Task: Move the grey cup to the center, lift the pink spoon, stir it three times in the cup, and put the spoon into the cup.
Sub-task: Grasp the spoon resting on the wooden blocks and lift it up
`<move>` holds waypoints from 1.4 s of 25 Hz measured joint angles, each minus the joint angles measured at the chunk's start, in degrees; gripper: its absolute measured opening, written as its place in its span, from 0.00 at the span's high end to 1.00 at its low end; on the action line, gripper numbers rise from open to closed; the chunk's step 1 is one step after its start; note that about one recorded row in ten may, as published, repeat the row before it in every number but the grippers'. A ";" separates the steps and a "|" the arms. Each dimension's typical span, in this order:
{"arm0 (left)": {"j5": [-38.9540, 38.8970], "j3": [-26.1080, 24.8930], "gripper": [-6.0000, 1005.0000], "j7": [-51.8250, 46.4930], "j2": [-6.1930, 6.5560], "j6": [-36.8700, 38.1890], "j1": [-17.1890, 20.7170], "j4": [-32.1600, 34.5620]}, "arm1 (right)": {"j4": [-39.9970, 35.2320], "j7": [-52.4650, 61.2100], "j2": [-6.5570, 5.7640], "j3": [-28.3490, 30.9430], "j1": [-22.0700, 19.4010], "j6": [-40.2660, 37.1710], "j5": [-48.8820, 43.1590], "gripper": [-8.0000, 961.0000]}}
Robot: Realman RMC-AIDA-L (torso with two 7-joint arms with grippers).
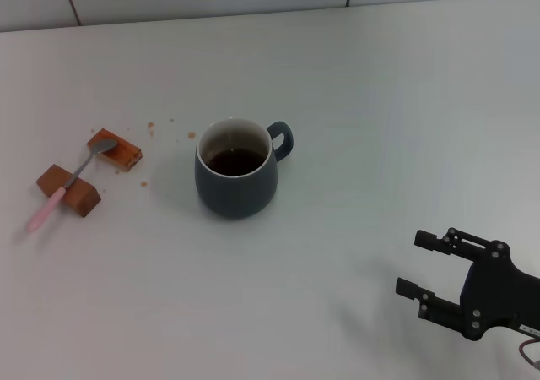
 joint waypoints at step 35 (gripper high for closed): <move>18.80 0.81 0.19 -13.63 -0.94 -13.71 -0.93 -3.49 | -0.27 1.54 -0.02 -0.03 0.94 -0.49 -0.18 0.29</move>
